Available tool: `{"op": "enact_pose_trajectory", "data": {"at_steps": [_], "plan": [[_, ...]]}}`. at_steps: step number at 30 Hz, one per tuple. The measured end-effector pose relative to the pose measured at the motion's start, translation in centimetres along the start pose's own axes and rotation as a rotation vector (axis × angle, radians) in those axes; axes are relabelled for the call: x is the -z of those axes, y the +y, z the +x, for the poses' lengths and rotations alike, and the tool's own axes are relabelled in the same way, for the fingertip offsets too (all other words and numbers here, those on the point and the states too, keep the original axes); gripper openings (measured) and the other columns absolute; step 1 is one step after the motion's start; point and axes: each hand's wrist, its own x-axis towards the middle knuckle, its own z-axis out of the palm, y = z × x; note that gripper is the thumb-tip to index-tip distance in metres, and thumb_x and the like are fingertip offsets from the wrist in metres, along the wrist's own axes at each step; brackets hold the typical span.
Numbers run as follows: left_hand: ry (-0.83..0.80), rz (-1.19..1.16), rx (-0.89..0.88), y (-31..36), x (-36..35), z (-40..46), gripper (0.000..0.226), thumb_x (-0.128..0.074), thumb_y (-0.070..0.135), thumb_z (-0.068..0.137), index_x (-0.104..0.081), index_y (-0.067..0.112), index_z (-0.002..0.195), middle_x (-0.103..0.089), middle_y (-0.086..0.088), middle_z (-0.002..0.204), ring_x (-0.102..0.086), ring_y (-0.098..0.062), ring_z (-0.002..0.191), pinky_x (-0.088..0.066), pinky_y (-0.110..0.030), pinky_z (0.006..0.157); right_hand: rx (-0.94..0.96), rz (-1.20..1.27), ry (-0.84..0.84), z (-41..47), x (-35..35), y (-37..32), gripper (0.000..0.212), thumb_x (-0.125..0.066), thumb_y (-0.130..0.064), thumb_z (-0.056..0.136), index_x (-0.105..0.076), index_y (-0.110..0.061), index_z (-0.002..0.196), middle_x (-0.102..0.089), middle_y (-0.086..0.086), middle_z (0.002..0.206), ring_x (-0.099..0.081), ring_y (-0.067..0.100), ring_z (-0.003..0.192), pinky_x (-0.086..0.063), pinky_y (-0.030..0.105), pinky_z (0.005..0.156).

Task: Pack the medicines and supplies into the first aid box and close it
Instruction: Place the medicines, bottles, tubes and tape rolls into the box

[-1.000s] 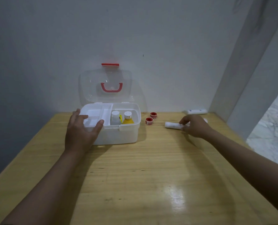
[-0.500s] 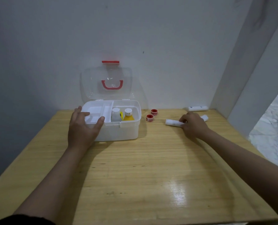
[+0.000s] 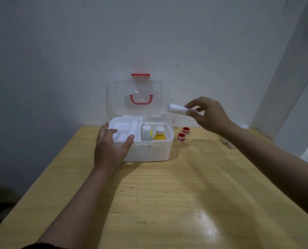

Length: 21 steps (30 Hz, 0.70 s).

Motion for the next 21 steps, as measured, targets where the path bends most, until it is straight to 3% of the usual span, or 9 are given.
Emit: {"op": "enact_pose_trajectory", "data": {"at_steps": [6,9,14,18,21], "plan": [[-0.026,-0.031,0.018,0.5,0.6,-0.2,0.067,-0.067,0.054,0.074,-0.054,0.011,0.123,-0.035,-0.008,0.15,-0.035,-0.024,0.137,-0.039,-0.036,0.1,0.23,-0.101,-0.279,5.2,-4.2,-7.1,0.02,-0.067,-0.016,0.082,-0.071,-0.019,0.101,-0.064,0.009,0.103,-0.055,0.018,0.083,-0.051,0.038,0.081],[-0.079,-0.033,0.042,0.3,0.9,-0.2,0.077,-0.061,0.063,0.073,-0.046,0.016,0.132,-0.029,-0.003,0.154,-0.03,-0.021,0.139,-0.038,-0.036,0.102,0.27,-0.174,-0.398,6.6,-6.7,-8.8,0.021,-0.068,-0.013,0.08,-0.073,-0.019,0.1,-0.06,0.007,0.098,-0.051,0.017,0.083,-0.043,0.029,0.076],[-0.122,-0.033,0.057,0.0,1.0,-0.2,0.084,-0.061,0.066,0.072,-0.04,0.016,0.137,-0.024,-0.001,0.156,-0.025,-0.021,0.142,-0.038,-0.036,0.103,0.289,-0.24,-0.553,7.9,-9.0,-10.7,0.02,-0.068,-0.011,0.081,-0.073,-0.016,0.1,-0.047,-0.014,0.078,-0.042,0.01,0.083,-0.029,0.021,0.073],[-0.125,-0.046,0.055,0.0,1.0,-0.2,0.083,-0.063,0.061,0.074,-0.041,0.013,0.137,-0.02,-0.001,0.157,-0.019,-0.018,0.144,-0.032,-0.03,0.102,0.254,-0.239,-0.637,8.7,-9.9,-11.0,0.022,-0.068,-0.006,0.08,-0.075,-0.016,0.097,-0.067,0.003,0.106,-0.048,0.009,0.084,-0.035,0.023,0.074],[-0.133,-0.052,0.052,0.0,1.0,-0.2,0.084,-0.063,0.061,0.074,-0.04,0.012,0.138,-0.018,0.0,0.158,-0.017,-0.016,0.145,-0.029,-0.026,0.099,0.221,-0.215,-0.662,9.0,-9.9,-10.8,0.023,-0.068,-0.004,0.079,-0.075,-0.016,0.097,-0.069,0.004,0.107,-0.05,0.008,0.084,-0.035,0.021,0.068]]}}
